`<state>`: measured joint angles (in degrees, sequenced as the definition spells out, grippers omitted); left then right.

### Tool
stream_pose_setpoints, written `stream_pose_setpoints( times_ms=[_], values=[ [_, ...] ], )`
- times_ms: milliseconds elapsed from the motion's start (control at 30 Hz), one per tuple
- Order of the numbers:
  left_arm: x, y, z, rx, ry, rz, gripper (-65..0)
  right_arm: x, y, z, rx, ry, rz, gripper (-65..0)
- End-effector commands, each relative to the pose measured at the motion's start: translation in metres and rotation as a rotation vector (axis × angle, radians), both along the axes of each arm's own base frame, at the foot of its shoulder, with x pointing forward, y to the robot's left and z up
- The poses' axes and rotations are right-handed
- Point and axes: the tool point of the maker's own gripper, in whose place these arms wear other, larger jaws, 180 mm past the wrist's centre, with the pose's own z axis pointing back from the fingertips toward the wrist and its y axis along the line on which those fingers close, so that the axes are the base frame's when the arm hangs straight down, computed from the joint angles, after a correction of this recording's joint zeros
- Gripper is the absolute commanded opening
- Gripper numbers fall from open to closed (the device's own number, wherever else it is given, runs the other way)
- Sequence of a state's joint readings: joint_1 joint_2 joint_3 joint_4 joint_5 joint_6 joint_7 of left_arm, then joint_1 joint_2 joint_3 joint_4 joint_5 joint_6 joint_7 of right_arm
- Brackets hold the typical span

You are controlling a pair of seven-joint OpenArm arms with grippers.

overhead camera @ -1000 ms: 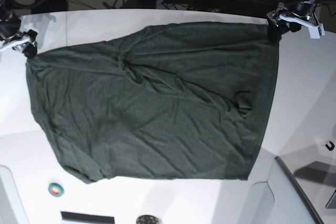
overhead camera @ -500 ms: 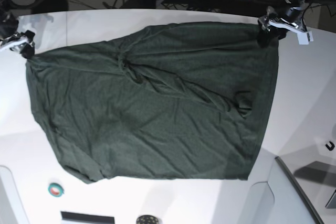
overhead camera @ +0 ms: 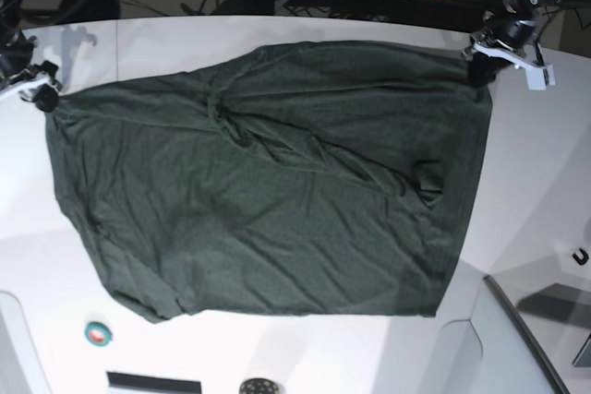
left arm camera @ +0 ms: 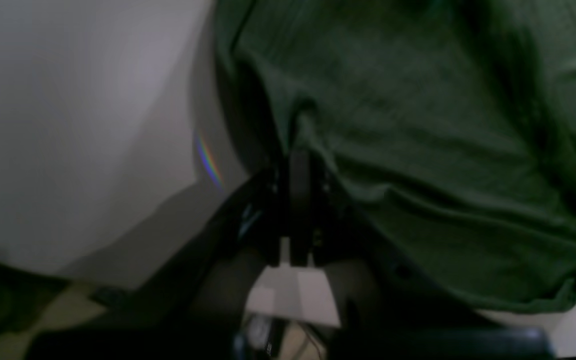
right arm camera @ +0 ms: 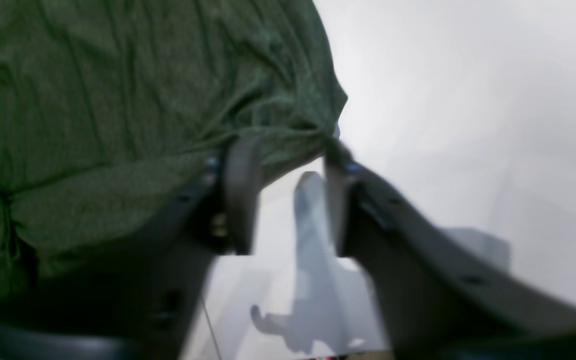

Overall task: Layout the t-shirt on the table in an organized manner, then fold the t-shirt properly
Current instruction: 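Grasp the shirt corners with both grippers, then lift the shirt edge with both grippers and pull it taut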

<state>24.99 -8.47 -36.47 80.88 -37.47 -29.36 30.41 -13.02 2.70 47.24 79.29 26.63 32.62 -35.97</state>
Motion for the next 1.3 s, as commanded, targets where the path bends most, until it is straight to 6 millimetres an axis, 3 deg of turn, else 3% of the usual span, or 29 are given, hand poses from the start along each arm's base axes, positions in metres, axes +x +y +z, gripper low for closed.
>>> stream_pose_setpoints(
  times_ms=[0, 167, 333, 400, 533, 600, 667, 833, 1200, 1267],
  values=[
    [0.003, 0.003, 0.01, 0.021, -0.009, -0.025, -65.0, 0.005, -0.005, 0.007, -0.014, -0.029, 0.006, -34.7],
    [0.016, -0.005, 0.032, 0.055, -0.031, -0.087, -65.0, 0.009, -0.005, 0.007, -0.007, -0.034, 0.004, -34.2],
    [0.025, -0.012, 0.051, 0.089, -0.053, -0.137, -65.0, 0.015, -0.005, 0.01, -0.007, -0.048, 0.003, -55.8],
    [0.029, -0.014, 0.058, 0.101, -0.069, -0.149, -65.0, 0.015, -0.005, 0.009, -0.006, -0.049, 0.002, -53.1],
    [0.037, -0.016, 0.07, 0.119, -0.104, -0.162, -65.0, 0.013, -0.004, 0.007, 0.0, -0.042, -0.001, -38.7],
    [0.041, -0.017, 0.075, 0.125, -0.118, -0.166, -65.0, 0.012, -0.003, 0.002, 0.013, -0.033, -0.005, -38.4],
    [0.041, -0.018, 0.076, 0.128, -0.111, -0.177, -65.0, 0.011, -0.002, 0.0, 0.019, -0.028, -0.006, -41.6],
    [0.047, -0.021, 0.078, 0.129, -0.095, -0.195, -65.0, 0.012, -0.002, 0.0, 0.017, -0.029, -0.002, -60.8],
    [0.071, -0.033, 0.109, 0.159, -0.186, -0.224, -65.0, 0.012, 0.002, -0.001, 0.027, 0.01, 0.025, -62.0],
    [0.076, -0.035, 0.111, 0.16, -0.171, -0.239, -65.0, 0.01, 0.016, -0.007, 0.042, 0.053, 0.081, -62.0]
  ],
)
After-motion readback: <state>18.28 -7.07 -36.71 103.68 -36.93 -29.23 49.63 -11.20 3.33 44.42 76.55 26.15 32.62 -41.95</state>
